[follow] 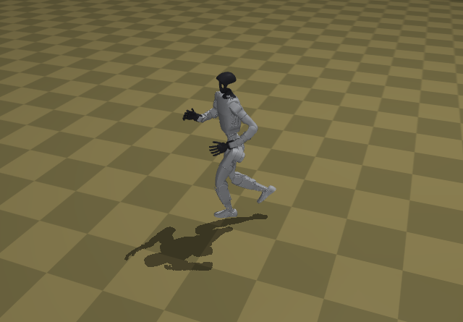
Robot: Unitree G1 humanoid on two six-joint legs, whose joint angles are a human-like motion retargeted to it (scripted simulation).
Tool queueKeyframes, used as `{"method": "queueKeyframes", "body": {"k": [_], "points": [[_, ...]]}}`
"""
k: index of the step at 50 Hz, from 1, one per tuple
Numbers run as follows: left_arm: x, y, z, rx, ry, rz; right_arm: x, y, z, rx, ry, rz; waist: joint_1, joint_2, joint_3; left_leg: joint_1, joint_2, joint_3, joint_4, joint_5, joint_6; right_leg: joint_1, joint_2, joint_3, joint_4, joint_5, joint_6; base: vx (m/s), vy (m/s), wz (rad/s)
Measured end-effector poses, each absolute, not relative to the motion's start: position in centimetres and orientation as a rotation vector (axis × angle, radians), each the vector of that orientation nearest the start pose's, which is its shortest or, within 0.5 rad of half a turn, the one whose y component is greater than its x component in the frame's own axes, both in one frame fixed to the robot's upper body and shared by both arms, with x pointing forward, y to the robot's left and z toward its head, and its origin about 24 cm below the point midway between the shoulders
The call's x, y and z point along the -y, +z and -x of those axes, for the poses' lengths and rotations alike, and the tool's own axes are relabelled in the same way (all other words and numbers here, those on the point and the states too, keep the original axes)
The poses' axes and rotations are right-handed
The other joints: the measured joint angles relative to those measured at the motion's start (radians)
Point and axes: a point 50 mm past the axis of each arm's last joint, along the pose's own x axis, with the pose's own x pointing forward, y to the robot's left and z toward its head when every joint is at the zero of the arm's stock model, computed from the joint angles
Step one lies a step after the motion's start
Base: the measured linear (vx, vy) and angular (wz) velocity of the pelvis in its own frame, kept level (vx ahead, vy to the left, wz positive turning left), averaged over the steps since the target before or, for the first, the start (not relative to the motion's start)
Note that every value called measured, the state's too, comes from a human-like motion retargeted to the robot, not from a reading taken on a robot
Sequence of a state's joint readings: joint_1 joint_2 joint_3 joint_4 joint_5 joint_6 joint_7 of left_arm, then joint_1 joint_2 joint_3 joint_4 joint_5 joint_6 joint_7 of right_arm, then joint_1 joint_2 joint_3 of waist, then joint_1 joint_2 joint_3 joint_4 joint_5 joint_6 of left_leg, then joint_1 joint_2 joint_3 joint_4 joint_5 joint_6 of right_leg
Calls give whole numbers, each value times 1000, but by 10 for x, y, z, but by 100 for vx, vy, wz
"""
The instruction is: Run
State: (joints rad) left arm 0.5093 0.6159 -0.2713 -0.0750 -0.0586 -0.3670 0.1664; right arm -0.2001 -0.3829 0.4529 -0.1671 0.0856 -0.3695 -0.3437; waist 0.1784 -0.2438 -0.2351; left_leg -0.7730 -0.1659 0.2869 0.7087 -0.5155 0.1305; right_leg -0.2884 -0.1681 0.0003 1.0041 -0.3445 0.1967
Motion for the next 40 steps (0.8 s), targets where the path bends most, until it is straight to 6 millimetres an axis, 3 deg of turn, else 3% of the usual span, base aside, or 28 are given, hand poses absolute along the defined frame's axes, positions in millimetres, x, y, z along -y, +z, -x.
{"method": "queueKeyframes", "body": {"k": [2,5,7,10,12,15,18,20,22,25,28,30,32,35,38,40], "points": [[-217,-1,-122,-164,-130,-394,97,133,-241,625,277,82,-12,-27,-15,40,-90,-2,-186,56,-5,28,-81,-10,118,99,34,-2,6,45],[-213,1,-130,-126,-94,-417,92,115,-233,563,308,113,-53,-47,-19,26,-159,-11,-30,-18,69,34,-206,-27,388,118,13,-1,2,-2],[-207,10,-153,-34,-86,-475,96,92,-227,467,289,167,-104,-56,5,36,-185,-16,158,-145,131,-8,-276,-24,575,35,-40,-3,-2,-4],[-189,35,-212,180,-72,-576,114,47,-216,277,236,271,-179,-32,54,125,-145,-54,319,-333,131,-185,-286,-17,747,-159,-154,-7,-5,-26],[-170,58,-238,311,-76,-556,135,18,-197,130,220,319,-251,-8,50,248,-159,-81,257,-357,131,-344,-291,-14,728,-268,-197,-1,6,-19],[-140,90,-253,464,-138,-451,170,-10,-157,-71,216,350,-314,97,42,493,-113,-134,114,-311,78,-475,-181,-76,467,-323,-200,10,6,-68],[-114,112,-244,583,-271,-312,201,-26,-116,-261,186,345,-343,220,6,638,36,-164,75,-97,-75,-486,28,-162,-19,-245,-149,10,-8,-66],[-101,122,-233,647,-358,-255,217,-29,-96,-345,137,339,-336,283,-27,649,126,-174,154,46,-147,-468,155,-176,-302,-161,-118,1,-9,-50],[-95,122,-225,656,-398,-234,220,-30,-92,-362,105,333,-324,297,-30,644,178,-162,333,110,-150,-483,198,-166,-280,-156,-129,-6,-6,-33],[-94,101,-219,550,-411,-244,215,-23,-111,-282,85,349,-269,304,-20,580,285,-138,679,59,-96,-476,240,-163,-102,-235,-218,-7,-7,-18],[-110,55,-212,312,-351,-345,193,0,-168,-53,102,394,-181,282,23,425,374,-129,974,-101,13,-442,252,-143,118,-416,-312,-7,-6,-11],[-133,27,-205,163,-296,-430,164,33,-224,172,115,414,-143,236,51,246,365,-120,1044,-193,87,-396,230,-110,170,-506,-325,-5,-2,18],[-158,9,-184,39,-269,-454,139,75,-253,371,122,357,-91,191,52,94,310,-99,941,-229,112,-304,208,-68,135,-502,-294,1,3,27],[-191,0,-150,-86,-248,-450,112,121,-261,567,164,225,-28,100,42,-15,168,-45,541,-195,87,-126,125,-19,33,-358,-180,8,7,58],[-211,-1,-127,-156,-193,-420,98,133,-249,635,245,148,-13,16,-1,16,-9,5,-5,-43,19,-22,-6,-24,39,-119,-48,5,8,91],[-214,-2,-124,-163,-146,-405,95,129,-243,626,270,138,-20,1,-16,18,-68,11,-76,-23,19,-2,-76,-40,172,-29,-20,-3,5,55]]}}
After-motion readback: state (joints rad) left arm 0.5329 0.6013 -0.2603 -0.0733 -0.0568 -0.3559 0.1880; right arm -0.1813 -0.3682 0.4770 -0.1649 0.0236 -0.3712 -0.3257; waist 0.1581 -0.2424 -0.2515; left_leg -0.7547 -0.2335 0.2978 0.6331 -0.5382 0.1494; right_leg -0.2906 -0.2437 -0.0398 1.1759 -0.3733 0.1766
